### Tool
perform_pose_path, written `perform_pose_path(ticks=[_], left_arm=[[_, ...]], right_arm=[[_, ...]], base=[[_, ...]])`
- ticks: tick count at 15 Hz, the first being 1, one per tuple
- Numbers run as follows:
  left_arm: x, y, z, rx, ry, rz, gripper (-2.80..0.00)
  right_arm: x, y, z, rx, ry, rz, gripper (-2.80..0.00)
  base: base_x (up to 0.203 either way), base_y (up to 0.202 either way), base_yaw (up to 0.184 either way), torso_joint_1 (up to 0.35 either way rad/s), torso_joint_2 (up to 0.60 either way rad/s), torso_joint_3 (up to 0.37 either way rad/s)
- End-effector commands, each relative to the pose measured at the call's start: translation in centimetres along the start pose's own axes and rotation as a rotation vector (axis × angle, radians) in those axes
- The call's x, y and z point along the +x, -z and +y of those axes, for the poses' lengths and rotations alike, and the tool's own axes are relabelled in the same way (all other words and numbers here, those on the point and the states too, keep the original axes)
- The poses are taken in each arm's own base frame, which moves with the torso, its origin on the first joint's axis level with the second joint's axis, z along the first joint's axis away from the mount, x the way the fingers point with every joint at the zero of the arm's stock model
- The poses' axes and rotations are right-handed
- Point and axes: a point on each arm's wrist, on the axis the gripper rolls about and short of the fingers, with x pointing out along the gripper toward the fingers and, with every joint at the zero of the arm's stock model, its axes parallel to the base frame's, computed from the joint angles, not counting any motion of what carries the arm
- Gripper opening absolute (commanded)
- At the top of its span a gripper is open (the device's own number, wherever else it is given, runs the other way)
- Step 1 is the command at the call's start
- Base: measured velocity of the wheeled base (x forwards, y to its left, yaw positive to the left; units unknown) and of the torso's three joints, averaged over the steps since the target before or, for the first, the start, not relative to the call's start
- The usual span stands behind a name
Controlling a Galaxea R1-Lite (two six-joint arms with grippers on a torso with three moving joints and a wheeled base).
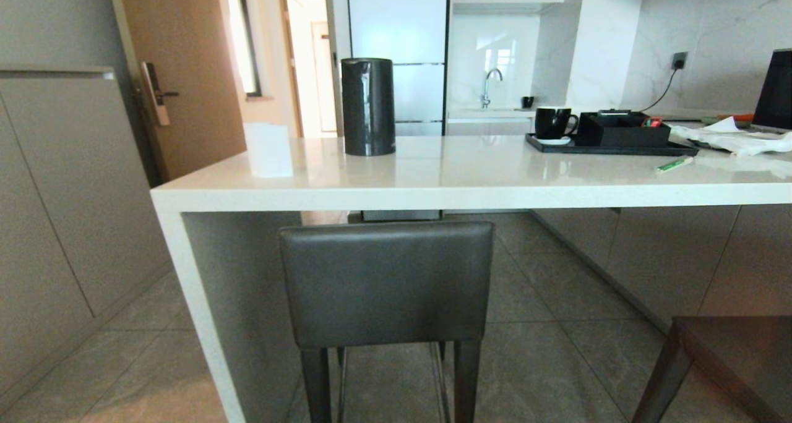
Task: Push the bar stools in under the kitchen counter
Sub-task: Pull the gray chair out from under the dining table
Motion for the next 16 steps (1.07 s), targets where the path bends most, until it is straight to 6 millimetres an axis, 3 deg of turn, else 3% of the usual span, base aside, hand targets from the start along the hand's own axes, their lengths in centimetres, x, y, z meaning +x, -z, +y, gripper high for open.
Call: perform_pose_path(ticks=[1, 16], left_arm=[[0.02, 0.01, 0.00, -0.003, -0.001, 0.002, 0.00], [0.02, 0.01, 0.00, -0.008, -0.001, 0.002, 0.00]], right_arm=[[0.01, -0.01, 0.00, 0.000, 0.000, 0.000, 0.00], [0.01, -0.01, 0.00, 0.002, 0.000, 0.001, 0.00]], base=[[0.000, 0.000, 0.000, 0.000, 0.00, 0.000], [0.000, 0.000, 0.000, 0.000, 0.00, 0.000]])
